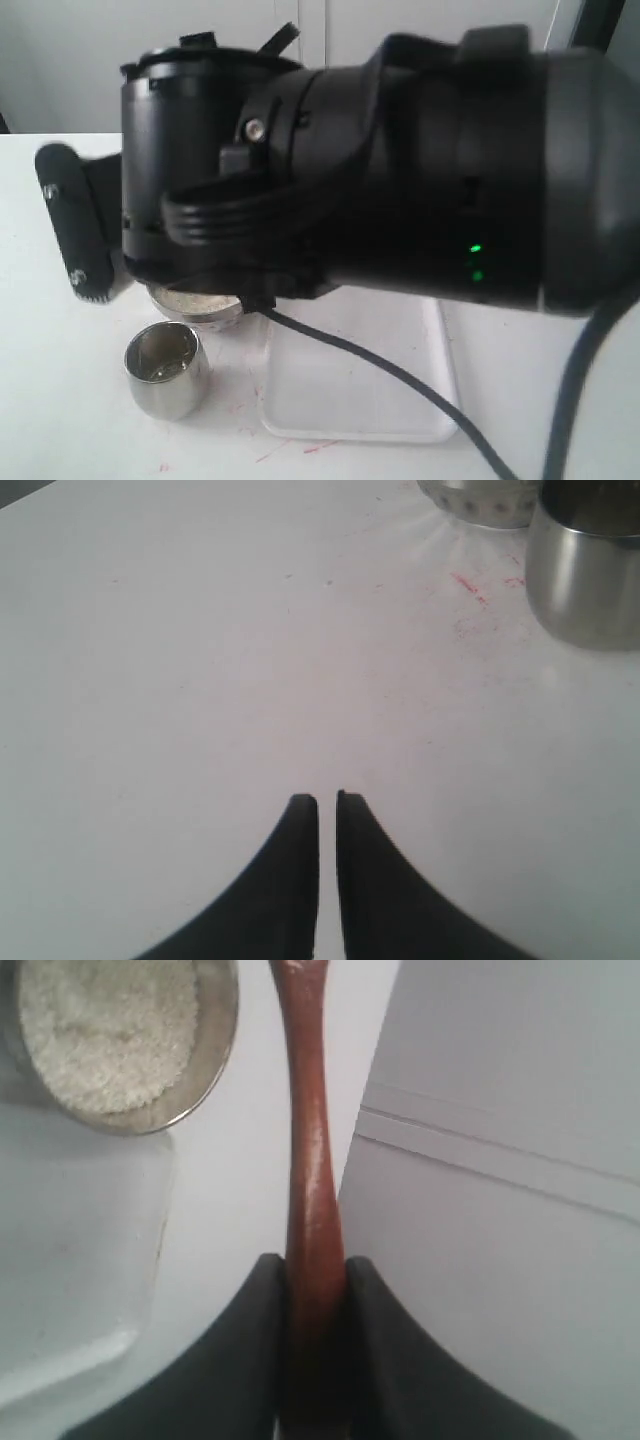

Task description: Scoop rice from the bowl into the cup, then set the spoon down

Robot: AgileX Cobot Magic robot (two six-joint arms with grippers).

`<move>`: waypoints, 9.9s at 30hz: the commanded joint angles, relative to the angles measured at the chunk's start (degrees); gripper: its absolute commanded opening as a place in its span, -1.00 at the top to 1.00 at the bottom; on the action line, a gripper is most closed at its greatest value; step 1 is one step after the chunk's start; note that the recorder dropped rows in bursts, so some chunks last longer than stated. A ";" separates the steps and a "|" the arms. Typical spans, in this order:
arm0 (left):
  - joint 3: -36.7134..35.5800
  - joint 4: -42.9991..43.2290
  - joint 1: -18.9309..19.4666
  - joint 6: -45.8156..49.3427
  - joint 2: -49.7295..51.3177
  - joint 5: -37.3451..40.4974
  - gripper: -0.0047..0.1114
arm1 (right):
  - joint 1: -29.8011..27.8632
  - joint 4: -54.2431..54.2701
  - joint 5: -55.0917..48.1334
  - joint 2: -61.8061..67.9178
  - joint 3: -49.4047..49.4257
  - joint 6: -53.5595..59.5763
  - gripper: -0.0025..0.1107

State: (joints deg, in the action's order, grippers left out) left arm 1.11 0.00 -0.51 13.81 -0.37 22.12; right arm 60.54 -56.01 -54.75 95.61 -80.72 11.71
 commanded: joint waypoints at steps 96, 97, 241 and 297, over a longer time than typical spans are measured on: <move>-0.53 -0.32 -0.22 -0.33 0.37 2.77 0.67 | -25.21 49.35 1.58 10.98 10.96 -63.39 0.96; -0.53 -0.32 -0.22 -0.33 0.37 2.77 0.67 | -25.21 49.35 1.71 10.98 10.97 -63.30 0.96; -0.53 -0.32 -0.22 -0.33 0.37 2.77 0.67 | -25.21 13.42 42.65 -38.90 40.61 -59.24 0.96; -0.53 -0.32 -0.22 -0.33 0.37 2.77 0.67 | -25.21 11.36 56.19 -92.10 80.72 -63.16 0.96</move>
State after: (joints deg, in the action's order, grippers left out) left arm 1.11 0.00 -0.51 13.81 -0.37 22.12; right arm 35.60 -44.49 1.66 3.73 -0.31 -51.39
